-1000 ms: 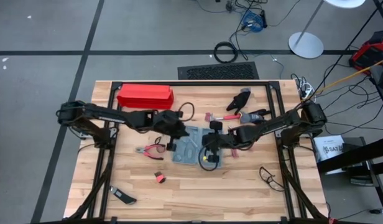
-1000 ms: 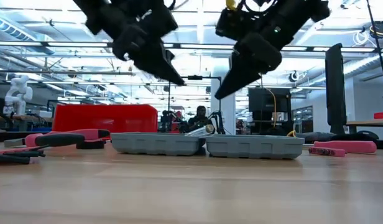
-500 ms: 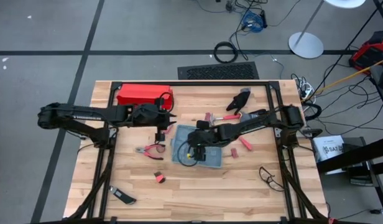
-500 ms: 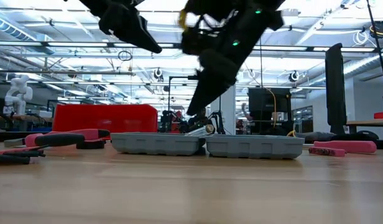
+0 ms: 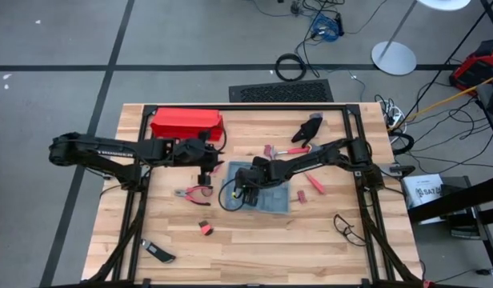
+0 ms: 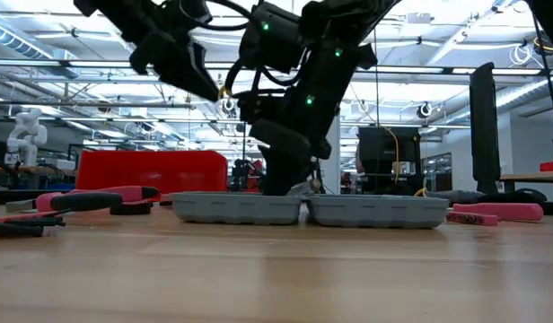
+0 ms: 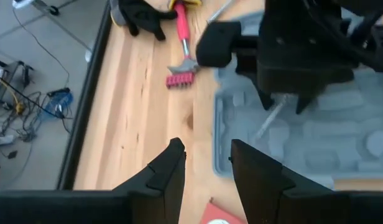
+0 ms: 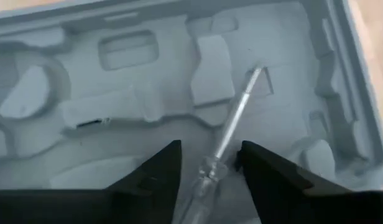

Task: Prefit tool cases
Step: Remove the transparent flat screwdriver from the gray pre-fit tool case

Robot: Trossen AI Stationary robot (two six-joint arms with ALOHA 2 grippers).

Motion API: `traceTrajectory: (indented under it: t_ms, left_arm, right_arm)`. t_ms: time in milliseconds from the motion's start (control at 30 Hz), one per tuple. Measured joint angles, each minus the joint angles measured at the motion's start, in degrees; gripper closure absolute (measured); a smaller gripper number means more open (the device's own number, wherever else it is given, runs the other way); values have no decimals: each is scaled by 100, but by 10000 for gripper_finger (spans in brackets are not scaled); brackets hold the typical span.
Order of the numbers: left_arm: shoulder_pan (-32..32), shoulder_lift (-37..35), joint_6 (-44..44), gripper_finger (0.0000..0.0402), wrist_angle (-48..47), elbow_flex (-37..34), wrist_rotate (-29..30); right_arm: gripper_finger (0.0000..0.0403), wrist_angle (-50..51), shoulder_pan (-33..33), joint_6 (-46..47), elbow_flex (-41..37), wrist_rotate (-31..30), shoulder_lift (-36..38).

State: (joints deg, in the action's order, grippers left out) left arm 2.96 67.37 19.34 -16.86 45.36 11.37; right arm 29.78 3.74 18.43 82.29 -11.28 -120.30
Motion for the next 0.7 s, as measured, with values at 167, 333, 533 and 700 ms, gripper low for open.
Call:
traceTrajectory:
  t_ms: [167, 333, 533, 700]
  left_arm:
    - [0, 0, -254, 267, 10, -145, -12]
    - [-11, 0, -254, 267, 117, -183, -19]
    - [-11, 0, -256, 267, 233, -181, -48]
    - [-39, 0, -404, 267, 215, -181, -70]
  right_arm:
    - [351, 46, -87, -23, -14, 346, 53]
    - [369, 84, -104, -147, -41, 618, 231]
    - [369, 443, 11, -49, -36, 530, 947]
    - [369, 1938, 301, 466, -56, -328, 1730]
